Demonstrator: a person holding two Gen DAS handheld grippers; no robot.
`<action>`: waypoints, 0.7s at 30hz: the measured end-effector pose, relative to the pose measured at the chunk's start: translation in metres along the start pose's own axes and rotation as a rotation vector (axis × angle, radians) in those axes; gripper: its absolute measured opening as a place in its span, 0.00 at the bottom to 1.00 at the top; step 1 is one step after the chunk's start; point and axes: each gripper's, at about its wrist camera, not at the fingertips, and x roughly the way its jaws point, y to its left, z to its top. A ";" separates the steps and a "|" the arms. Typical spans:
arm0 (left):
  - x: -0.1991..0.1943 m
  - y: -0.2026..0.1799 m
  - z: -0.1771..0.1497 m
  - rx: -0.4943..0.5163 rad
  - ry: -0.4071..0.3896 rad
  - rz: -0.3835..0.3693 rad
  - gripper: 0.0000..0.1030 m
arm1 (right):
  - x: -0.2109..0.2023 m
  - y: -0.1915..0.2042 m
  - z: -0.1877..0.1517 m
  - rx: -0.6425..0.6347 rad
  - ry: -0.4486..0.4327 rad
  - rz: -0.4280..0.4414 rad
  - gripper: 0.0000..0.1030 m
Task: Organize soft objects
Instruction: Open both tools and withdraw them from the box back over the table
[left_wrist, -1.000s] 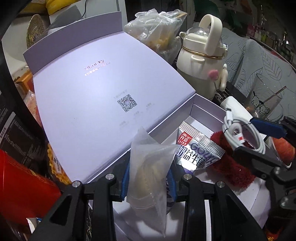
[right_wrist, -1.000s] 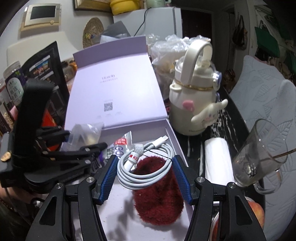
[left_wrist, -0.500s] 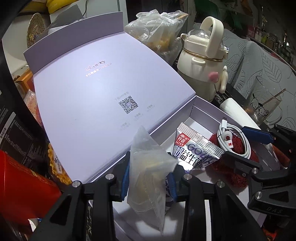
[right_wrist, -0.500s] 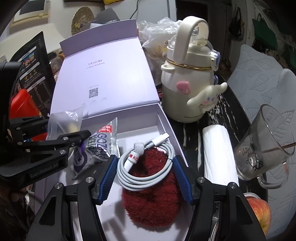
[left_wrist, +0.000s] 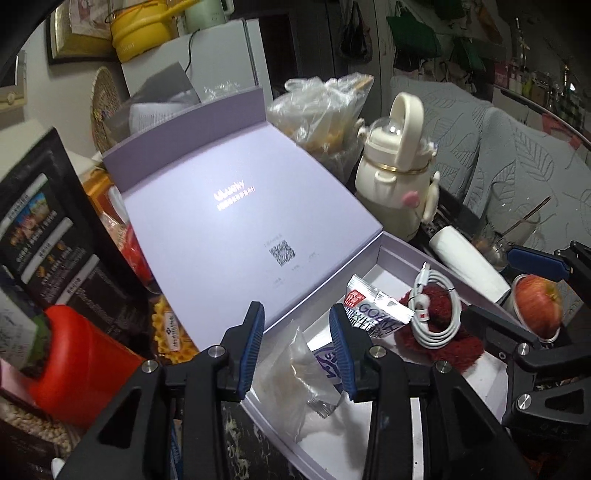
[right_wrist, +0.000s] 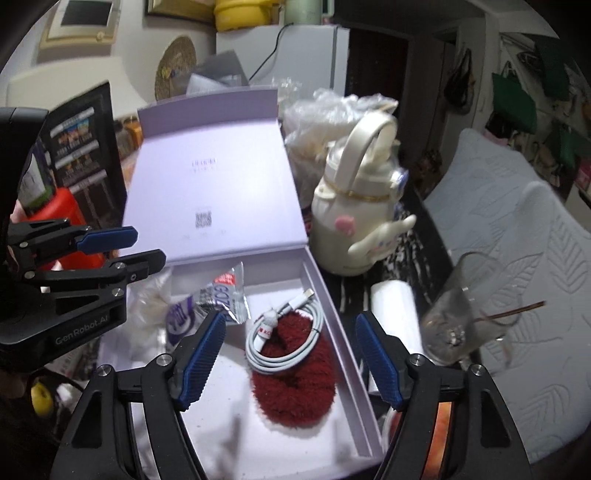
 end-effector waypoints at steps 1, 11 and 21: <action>-0.006 -0.001 0.001 0.001 -0.009 0.001 0.35 | -0.008 0.000 0.002 0.006 -0.012 -0.005 0.72; -0.086 -0.004 0.014 0.010 -0.128 0.010 0.35 | -0.090 0.004 0.011 0.037 -0.130 -0.047 0.72; -0.162 -0.008 0.000 0.023 -0.225 -0.002 0.45 | -0.173 0.017 0.002 0.045 -0.237 -0.081 0.81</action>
